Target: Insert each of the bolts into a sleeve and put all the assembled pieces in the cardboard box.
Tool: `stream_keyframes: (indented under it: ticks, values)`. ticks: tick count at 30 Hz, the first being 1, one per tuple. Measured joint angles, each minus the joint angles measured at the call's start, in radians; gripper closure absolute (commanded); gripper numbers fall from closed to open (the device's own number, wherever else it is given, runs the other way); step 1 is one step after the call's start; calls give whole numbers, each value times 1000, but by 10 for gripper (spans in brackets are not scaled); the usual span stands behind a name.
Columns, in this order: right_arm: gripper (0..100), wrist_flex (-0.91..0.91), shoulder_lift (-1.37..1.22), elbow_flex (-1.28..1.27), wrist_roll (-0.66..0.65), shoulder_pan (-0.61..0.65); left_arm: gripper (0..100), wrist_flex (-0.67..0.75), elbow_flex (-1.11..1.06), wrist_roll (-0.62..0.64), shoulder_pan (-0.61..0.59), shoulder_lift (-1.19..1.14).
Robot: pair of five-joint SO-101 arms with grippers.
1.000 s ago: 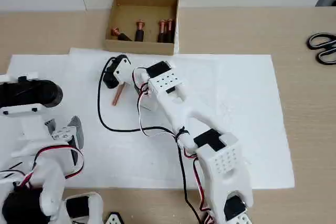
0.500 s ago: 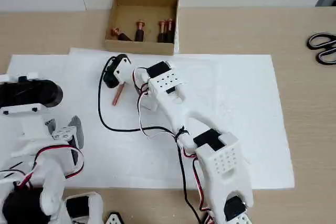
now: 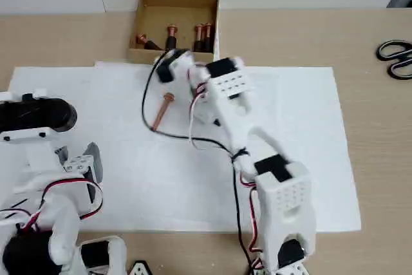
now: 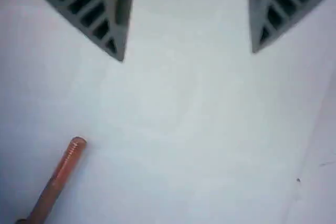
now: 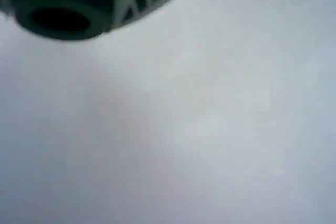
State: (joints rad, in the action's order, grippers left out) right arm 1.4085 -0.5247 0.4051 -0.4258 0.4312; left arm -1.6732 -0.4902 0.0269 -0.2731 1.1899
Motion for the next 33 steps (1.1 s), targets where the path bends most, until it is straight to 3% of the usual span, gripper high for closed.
stream_keyframes:
  ticks: [9,15,21,33]
  values:
    - [991,110,63,3,284,-103,851,0,0,0,0,0]
    - [990,123,20,6,402,-120,851,0,0,0,0,0]
    - [901,110,-69,6,445,-123,851,0,0,0,0,0]
    - [855,106,-109,14,445,-121,851,0,0,0,0,0]
